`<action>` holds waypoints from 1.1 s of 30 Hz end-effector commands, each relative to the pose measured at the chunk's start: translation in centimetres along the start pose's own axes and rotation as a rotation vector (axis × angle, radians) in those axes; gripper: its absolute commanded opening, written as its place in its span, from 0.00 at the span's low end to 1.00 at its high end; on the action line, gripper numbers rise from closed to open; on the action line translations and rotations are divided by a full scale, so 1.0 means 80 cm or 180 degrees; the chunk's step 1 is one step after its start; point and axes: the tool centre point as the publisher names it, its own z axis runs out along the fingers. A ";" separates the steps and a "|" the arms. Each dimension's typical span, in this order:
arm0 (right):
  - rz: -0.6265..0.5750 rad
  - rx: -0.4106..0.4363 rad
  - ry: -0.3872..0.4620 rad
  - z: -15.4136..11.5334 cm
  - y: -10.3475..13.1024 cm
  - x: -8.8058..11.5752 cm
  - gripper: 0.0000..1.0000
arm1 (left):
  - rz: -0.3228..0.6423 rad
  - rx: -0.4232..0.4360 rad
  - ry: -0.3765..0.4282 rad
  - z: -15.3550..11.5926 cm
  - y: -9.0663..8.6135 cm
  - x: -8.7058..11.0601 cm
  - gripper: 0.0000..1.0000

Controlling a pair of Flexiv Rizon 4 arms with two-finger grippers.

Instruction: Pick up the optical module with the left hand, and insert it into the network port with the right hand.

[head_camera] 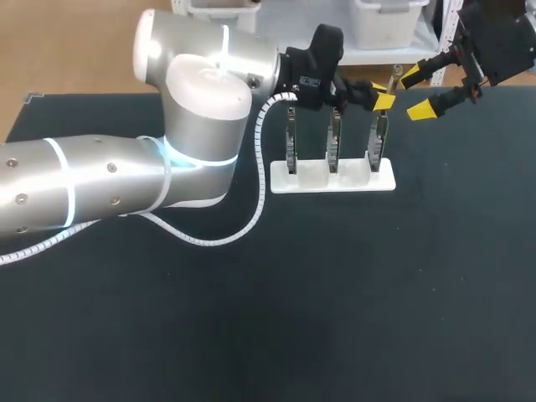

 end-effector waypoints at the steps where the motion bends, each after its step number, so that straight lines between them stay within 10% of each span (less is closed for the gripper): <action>1: 0.0000 0.0006 0.0001 0.000 0.001 0.000 1.00 | -0.0004 0.0014 0.0016 0.003 0.004 -0.001 0.00; 33: -0.0012 0.0015 -0.0004 -0.002 0.000 0.003 1.00 | -0.0048 0.0048 -0.0020 0.004 0.004 0.002 0.00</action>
